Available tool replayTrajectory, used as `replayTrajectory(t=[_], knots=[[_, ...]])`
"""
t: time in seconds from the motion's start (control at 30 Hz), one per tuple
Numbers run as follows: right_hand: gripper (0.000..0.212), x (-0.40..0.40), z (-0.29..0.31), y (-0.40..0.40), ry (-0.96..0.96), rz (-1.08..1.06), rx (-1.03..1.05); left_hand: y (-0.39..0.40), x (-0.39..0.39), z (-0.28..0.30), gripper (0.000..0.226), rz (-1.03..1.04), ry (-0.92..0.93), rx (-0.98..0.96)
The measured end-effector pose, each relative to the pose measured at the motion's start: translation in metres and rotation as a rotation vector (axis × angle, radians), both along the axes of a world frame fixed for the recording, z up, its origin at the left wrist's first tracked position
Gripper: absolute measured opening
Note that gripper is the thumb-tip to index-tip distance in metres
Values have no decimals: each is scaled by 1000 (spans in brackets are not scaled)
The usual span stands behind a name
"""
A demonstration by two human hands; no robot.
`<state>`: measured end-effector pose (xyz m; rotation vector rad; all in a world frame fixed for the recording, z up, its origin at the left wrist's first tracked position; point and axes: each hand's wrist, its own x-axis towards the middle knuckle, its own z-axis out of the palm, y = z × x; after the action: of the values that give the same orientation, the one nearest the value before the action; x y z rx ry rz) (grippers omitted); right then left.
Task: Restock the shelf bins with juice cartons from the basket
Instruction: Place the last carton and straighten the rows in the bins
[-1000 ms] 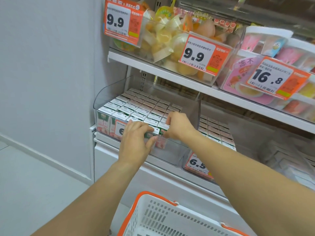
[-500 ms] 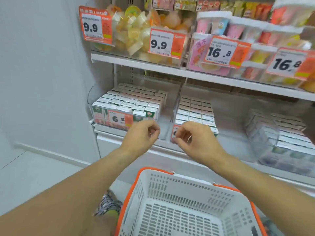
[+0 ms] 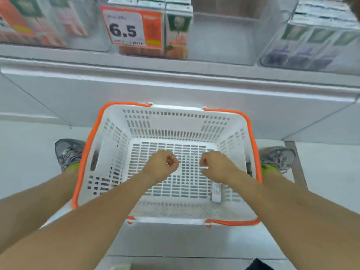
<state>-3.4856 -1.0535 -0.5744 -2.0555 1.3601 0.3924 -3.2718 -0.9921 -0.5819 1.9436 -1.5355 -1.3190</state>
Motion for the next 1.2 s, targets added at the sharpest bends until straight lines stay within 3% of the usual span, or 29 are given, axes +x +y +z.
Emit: replayTrajectory(t=[0.1, 0.2, 0.33, 0.43, 0.53, 0.63, 0.7, 0.77, 0.87, 1.0, 1.1, 1.2], knots=[[45, -22, -39, 1, 173, 80, 127, -1, -18, -43, 9, -26, 0, 133], [71, -36, -65, 1, 356, 314, 154, -5, -41, -73, 7, -66, 73, 290], [50, -34, -84, -5, 420, 538, 116, -13, -69, -102, 27, -129, 84, 447], [43, -31, -90, -12, 374, 474, 196, -16, -71, -109, 32, -120, 89, 526], [35, -25, -87, -22, 202, 313, 198, -19, -62, -103, 37, 2, 154, 629], [49, -10, -66, -22, -24, 105, 115, -25, -45, -78, 51, 362, 524, 762], [43, 3, -51, -19, -159, 64, -7, -34, -33, -58, 42, 512, 781, 710], [33, 16, -22, -12, -305, 20, -120, -40, -15, -29, 25, 533, 812, 522], [26, 28, 31, -16, -471, -31, -119, -50, 17, 24, 25, 368, 718, 334], [18, 28, 103, -27, -593, -72, -162, -63, 54, 107, 50, 120, 551, 134], [13, 30, 148, -34, -648, -146, -218, -64, 69, 168, 67, 30, 454, 37], [22, 39, 189, -37, -737, -119, -146, -64, 75, 212, 61, 17, 401, -59]])
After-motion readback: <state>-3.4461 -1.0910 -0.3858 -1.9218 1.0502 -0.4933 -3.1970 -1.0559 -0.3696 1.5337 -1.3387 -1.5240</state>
